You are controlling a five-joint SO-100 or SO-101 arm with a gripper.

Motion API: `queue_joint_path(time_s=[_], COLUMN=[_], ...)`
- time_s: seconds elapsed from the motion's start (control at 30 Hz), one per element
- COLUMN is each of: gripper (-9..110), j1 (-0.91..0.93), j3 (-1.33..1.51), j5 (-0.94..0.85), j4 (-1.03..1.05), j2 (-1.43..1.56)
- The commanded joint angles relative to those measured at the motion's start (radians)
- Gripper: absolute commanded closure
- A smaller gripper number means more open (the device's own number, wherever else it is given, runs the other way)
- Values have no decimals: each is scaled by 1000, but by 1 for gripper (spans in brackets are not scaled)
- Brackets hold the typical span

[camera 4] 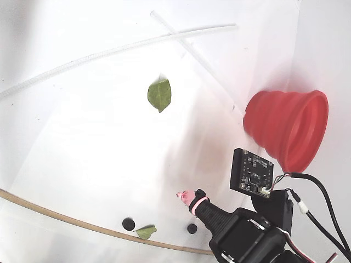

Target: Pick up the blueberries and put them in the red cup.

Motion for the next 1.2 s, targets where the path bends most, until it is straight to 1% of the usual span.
queue_joint_path(time_s=[0.0, 0.7, 1.17], gripper=[91, 91, 91], j1=[26, 123, 186], j3=[-5, -21, -94], j5=[-11, -75, -97], j4=[14, 14, -21], j2=[118, 308, 295])
